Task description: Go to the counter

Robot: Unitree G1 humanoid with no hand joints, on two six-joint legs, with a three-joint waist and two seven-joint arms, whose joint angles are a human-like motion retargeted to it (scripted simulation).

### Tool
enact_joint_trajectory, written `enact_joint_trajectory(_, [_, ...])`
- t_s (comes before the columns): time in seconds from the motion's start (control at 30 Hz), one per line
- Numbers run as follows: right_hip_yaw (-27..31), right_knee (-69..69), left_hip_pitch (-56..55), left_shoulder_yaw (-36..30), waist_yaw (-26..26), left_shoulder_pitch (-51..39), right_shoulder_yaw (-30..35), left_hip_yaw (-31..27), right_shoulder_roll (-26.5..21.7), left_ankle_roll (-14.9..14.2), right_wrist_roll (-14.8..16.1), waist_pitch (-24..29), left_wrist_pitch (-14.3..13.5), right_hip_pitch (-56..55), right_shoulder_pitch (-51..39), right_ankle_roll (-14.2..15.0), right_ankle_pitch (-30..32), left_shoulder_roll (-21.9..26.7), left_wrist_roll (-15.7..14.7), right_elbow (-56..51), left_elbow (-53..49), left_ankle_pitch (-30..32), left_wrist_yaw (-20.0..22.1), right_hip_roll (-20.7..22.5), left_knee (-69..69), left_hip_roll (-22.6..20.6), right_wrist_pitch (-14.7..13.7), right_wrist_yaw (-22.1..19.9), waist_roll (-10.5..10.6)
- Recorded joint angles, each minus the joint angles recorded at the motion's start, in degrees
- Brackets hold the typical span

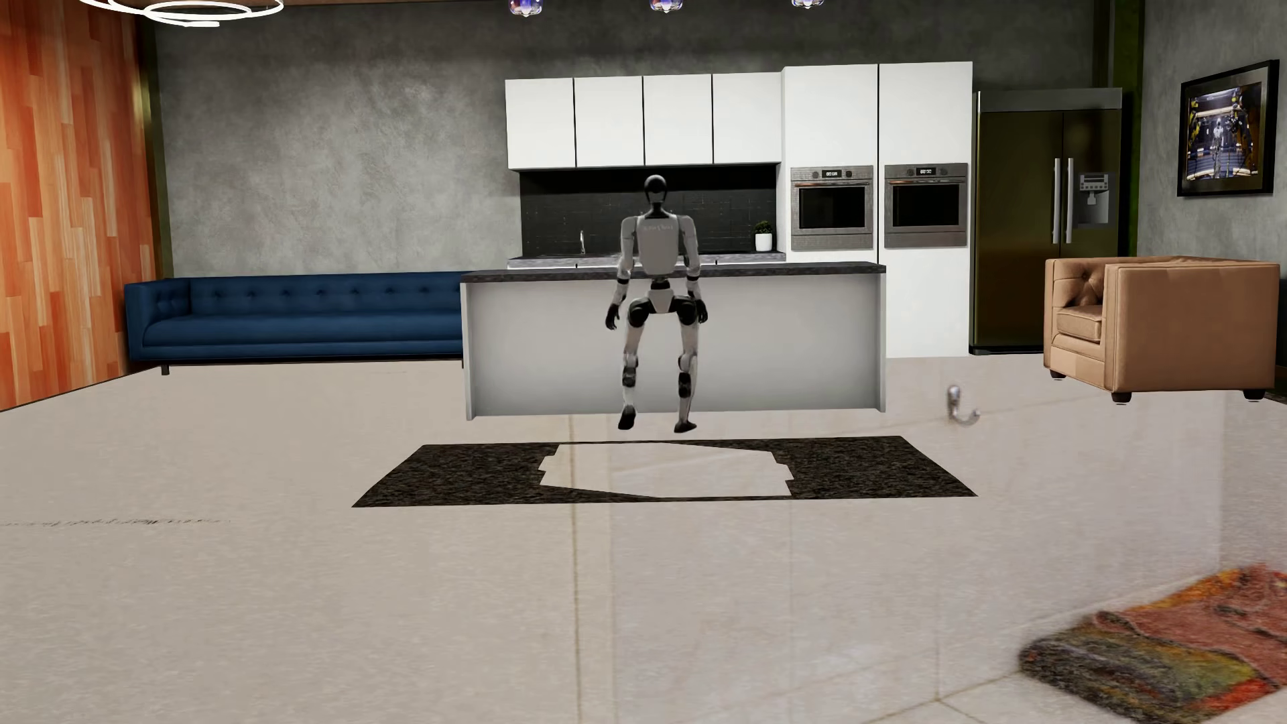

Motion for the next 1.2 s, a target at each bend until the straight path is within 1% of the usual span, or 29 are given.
enact_joint_trajectory(0.03, [1.3, 0.2, -0.7, 1.9, 0.2, 1.7, -0.2, 0.4, -0.4, -0.5, 0.2, 0.0, 1.3, 0.4, -3.7, 0.3, -0.6, -0.7, -1.2, -0.1, 1.8, -3.2, 0.3, 0.7, -2.6, 0.0, -0.4, -1.2, 0.7])
enact_joint_trajectory(0.07, [2.6, 0.2, -0.8, 2.2, 0.5, 3.3, 0.3, 1.0, -0.9, -0.6, 0.0, -0.2, 1.5, 0.6, -7.4, 0.7, -1.1, -0.8, -1.2, -0.6, 2.9, -5.5, -1.7, 1.3, -7.6, -0.3, -0.6, -0.8, 1.2])
enact_joint_trajectory(0.1, [3.9, 0.1, -0.3, 1.3, 0.7, 5.0, 1.4, 1.3, -1.6, -1.6, -0.7, -0.4, 0.8, 0.9, -10.7, 1.2, -1.7, -0.6, -0.4, -1.5, 3.2, -6.4, -5.1, 2.0, -15.2, -0.9, -1.5, 0.1, 1.7])
enact_joint_trajectory(0.13, [5.2, -0.7, 1.0, 0.5, 1.0, 6.5, 2.1, 0.8, -2.2, -3.1, -1.2, -0.7, -0.2, 1.3, -13.4, 1.4, -1.8, -0.3, 0.5, -3.0, 2.7, -4.8, -8.3, 2.6, -25.6, -2.1, -2.7, 0.4, 2.2])
enact_joint_trajectory(0.17, [6.3, -2.1, 3.2, 0.2, 1.2, 7.7, 2.8, 3.1, -2.7, -0.4, -1.6, -1.1, -0.8, 1.7, -15.4, 1.5, -1.7, -0.3, 1.1, -4.5, 1.7, -4.4, -9.8, 3.0, -34.0, -2.2, -3.8, 0.2, 2.6])
enact_joint_trajectory(0.2, [7.1, -2.3, 4.8, 0.2, 1.3, 8.6, 3.0, 5.8, -3.0, 2.6, -1.6, -1.5, -1.1, 1.7, -16.6, 1.7, -1.9, -0.2, 1.7, -6.2, 0.5, -6.4, -10.0, 3.6, -36.2, -1.3, -5.1, -0.7, 3.0])
enact_joint_trajectory(0.23, [7.6, -2.5, 6.3, 0.4, 1.4, 8.7, 3.0, 8.1, -3.3, 3.6, -1.8, -1.8, -1.2, 1.7, -17.1, 1.9, -2.1, -0.4, 2.1, -7.6, -0.2, -7.7, -9.5, 3.9, -38.1, -0.8, -5.7, -1.5, 3.4])
enact_joint_trajectory(0.27, [8.0, -2.9, 7.6, 0.4, 1.5, 8.0, 2.3, 8.8, -3.5, 2.4, -1.6, -2.1, -1.1, 1.8, -16.7, 2.2, -2.2, -0.5, 2.5, -8.9, -0.8, -7.2, -8.9, 3.7, -40.6, -1.2, -6.1, -2.5, 3.7])
enact_joint_trajectory(0.33, [7.9, -3.5, 8.8, -0.4, 1.4, 5.2, -0.6, 9.5, -2.8, 1.8, 0.1, -2.6, -0.9, 2.1, -13.7, 2.7, -2.3, -0.1, 3.5, -10.5, -2.1, -6.1, -8.8, 2.6, -43.7, -2.3, -5.8, -3.9, 3.6])
enact_joint_trajectory(0.37, [7.5, -3.9, 9.3, -1.0, 1.2, 3.7, -2.0, 9.6, -2.0, 1.0, 1.3, -2.9, -1.5, 2.5, -11.7, 2.9, -2.5, 0.4, 4.0, -10.3, -3.5, -5.6, -8.5, 1.9, -44.9, -3.0, -5.7, -4.2, 3.3])
enact_joint_trajectory(0.4, [6.9, -4.6, 9.8, -1.4, 1.0, 2.3, -2.9, 9.5, -1.3, 0.1, 2.3, -3.1, -2.2, 3.1, -9.6, 3.1, -2.6, 0.7, 4.2, -9.2, -5.4, -5.2, -7.8, 1.2, -46.1, -3.7, -5.0, -4.0, 3.0])
enact_joint_trajectory(0.43, [6.1, -5.2, 10.4, -1.4, 0.7, 0.9, -2.9, 9.0, -0.8, -0.2, 2.8, -3.4, -3.2, 3.8, -7.6, 3.4, -2.7, 0.6, 3.8, -7.3, -7.4, -4.9, -6.5, 0.4, -47.3, -4.6, -4.4, -3.4, 2.6])
enact_joint_trajectory(0.5, [4.3, -6.1, 11.6, -1.6, 0.4, -1.9, -1.7, 7.5, 0.0, 0.5, 3.2, -3.9, -5.4, 5.3, -3.2, 3.9, -2.9, -0.7, 2.0, -1.5, -10.6, -4.1, -2.6, -1.1, -49.9, -6.6, -1.2, 0.3, 2.0])
enact_joint_trajectory(0.53, [3.5, -6.5, 12.3, -2.1, 0.3, -2.7, -1.0, 6.8, 0.5, 0.8, 3.3, -4.1, -6.3, 6.0, -1.3, 4.1, -3.0, -1.0, 1.2, 2.3, -12.0, -3.6, -2.0, -1.7, -51.0, -7.4, 0.5, 2.3, 1.6])
enact_joint_trajectory(0.57, [2.8, -6.9, 12.8, -2.7, 0.3, -3.5, 0.1, 6.2, 1.4, 0.9, 3.3, -4.2, -7.3, 6.7, 0.7, 4.3, -3.1, -1.1, 0.9, 5.7, -12.8, -3.4, -2.1, -2.2, -51.7, -8.0, 2.7, 4.7, 1.3])
enact_joint_trajectory(0.6, [2.2, -7.0, 13.1, -3.5, 0.3, -4.1, 1.2, 5.8, 2.2, 1.0, 3.1, -4.2, -8.1, 7.2, 2.7, 4.5, -3.3, -1.3, 0.7, 8.6, -13.7, -3.4, -2.3, -2.7, -52.1, -8.4, 4.4, 6.8, 1.0])
enact_joint_trajectory(0.63, [1.7, -7.0, 13.3, -4.5, 0.2, -4.3, 0.8, 5.4, 3.1, 1.0, 4.2, -4.3, -8.9, 7.5, 4.7, 4.7, -3.5, -1.4, 0.6, 10.5, -14.4, -3.4, -2.7, -3.0, -52.2, -8.8, 5.9, 8.9, 0.6])
enact_joint_trajectory(0.67, [1.3, -7.0, 13.4, -5.3, 0.1, -4.4, 0.4, 5.0, 3.6, 1.0, 4.8, -4.3, -9.1, 7.8, 7.0, 4.8, -3.7, -1.5, 0.6, 10.6, -14.7, -3.6, -2.9, -3.3, -52.2, -9.1, 6.1, 9.4, 0.3])
enact_joint_trajectory(0.73, [1.0, -6.8, 13.6, -6.1, -0.3, -3.9, 2.7, 4.7, 3.1, 1.1, 2.8, -4.1, -8.6, 8.3, 11.4, 5.1, -4.1, -1.8, 0.1, 8.7, -14.0, -3.9, -3.4, -3.7, -52.0, -9.5, 3.6, 10.7, -0.3])
enact_joint_trajectory(0.77, [1.1, -6.7, 13.8, -6.2, -0.6, -3.3, 2.4, 4.9, 2.9, 1.1, 2.7, -4.0, -7.8, 8.4, 13.1, 5.2, -4.3, -1.8, 0.0, 7.3, -13.0, -4.2, -3.3, -3.8, -51.8, -9.5, 2.7, 10.1, -0.5])
enact_joint_trajectory(0.83, [2.0, -6.3, 14.2, -5.0, -1.1, -2.2, 0.2, 5.8, 2.7, 1.2, 3.8, -3.7, -5.4, 8.4, 14.5, 5.3, -4.4, -2.3, 0.0, 5.2, -9.2, -4.7, -3.6, -3.8, -51.5, -9.4, 2.4, 8.5, -1.0])
enact_joint_trajectory(0.93, [4.5, -6.0, 14.9, 0.0, -1.3, -1.2, 0.5, 8.2, 1.7, 1.4, 2.2, -3.4, 0.2, 7.8, 10.9, 5.5, -4.4, -3.2, -0.6, 4.2, -1.8, -5.7, -4.2, -3.0, -50.7, -8.4, 3.5, 7.7, -1.3])
enact_joint_trajectory(0.97, [5.5, -6.0, 15.1, 1.0, -1.2, -0.9, 0.4, 9.1, 1.0, 1.5, 1.7, -3.3, 1.6, 7.5, 9.1, 5.5, -4.3, -3.6, -0.4, 3.7, 0.4, -6.1, -4.3, -2.6, -50.3, -7.9, 3.1, 7.7, -1.3])
enact_joint_trajectory(1.0, [6.4, -5.9, 15.2, 2.0, -1.0, -0.3, 0.6, 10.0, 0.5, 1.5, 1.2, -3.2, 2.4, 7.3, 6.8, 5.5, -4.3, -3.6, -0.4, 3.5, 1.8, -6.4, -4.9, -2.2, -50.0, -7.5, 2.7, 7.4, -1.4])
enact_joint_trajectory(1.03, [7.2, -5.8, 15.2, 2.8, -0.9, 0.3, 0.7, 10.7, 0.1, 1.5, 0.9, -3.1, 2.4, 7.0, 4.6, 5.5, -4.2, -3.7, -0.5, 2.9, 2.2, -6.6, -5.6, -1.8, -49.7, -7.0, 2.1, 6.8, -1.4])
enact_joint_trajectory(1.1, [8.3, -5.8, 15.2, 3.2, -0.5, 1.4, 1.0, 11.8, -0.6, 1.5, 0.0, -3.0, 0.8, 6.4, 0.9, 5.5, -4.0, -3.8, 0.4, 0.8, 1.5, -6.9, -6.2, -1.2, -49.2, -6.4, 0.6, 4.7, -1.3])
enact_joint_trajectory(1.2, [8.7, -5.7, 14.6, 4.1, 0.3, 1.4, 0.8, 12.1, -1.0, 1.6, -0.1, -2.8, -1.2, 5.9, -2.6, 5.4, -3.8, -4.0, 0.8, -3.0, -1.3, -6.9, -5.4, -0.8, -49.0, -6.1, -1.4, 1.7, -1.3])
